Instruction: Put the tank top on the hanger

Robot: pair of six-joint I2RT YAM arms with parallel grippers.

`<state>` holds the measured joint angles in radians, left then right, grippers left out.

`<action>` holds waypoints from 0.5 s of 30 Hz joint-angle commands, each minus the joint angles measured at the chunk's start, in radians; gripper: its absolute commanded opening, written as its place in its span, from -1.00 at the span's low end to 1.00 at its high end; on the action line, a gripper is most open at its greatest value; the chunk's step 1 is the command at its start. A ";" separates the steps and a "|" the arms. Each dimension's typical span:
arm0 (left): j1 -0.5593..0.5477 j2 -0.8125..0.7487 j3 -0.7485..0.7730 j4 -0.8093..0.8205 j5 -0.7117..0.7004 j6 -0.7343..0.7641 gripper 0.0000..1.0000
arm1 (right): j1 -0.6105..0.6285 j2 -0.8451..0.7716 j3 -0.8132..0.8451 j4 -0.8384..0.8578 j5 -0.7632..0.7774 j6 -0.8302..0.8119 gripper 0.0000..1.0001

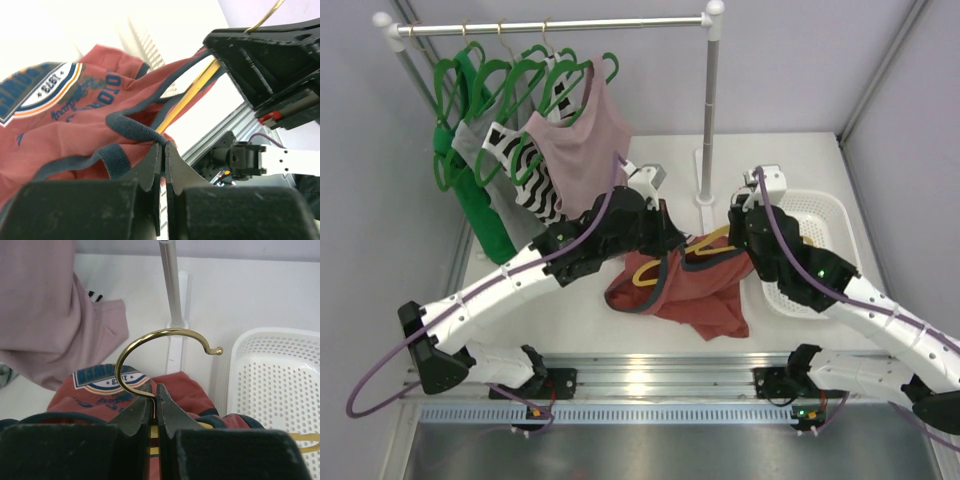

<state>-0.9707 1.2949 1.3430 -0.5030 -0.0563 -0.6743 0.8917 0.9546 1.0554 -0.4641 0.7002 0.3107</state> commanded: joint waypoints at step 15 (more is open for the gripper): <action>0.133 0.061 0.278 -0.160 0.118 0.192 -0.37 | -0.002 0.064 0.216 0.061 -0.117 0.021 -1.00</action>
<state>-0.8543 1.3514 1.5826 -0.6426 0.0032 -0.5430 0.8917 1.0187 1.2011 -0.4511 0.6140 0.3183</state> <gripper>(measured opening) 0.265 0.026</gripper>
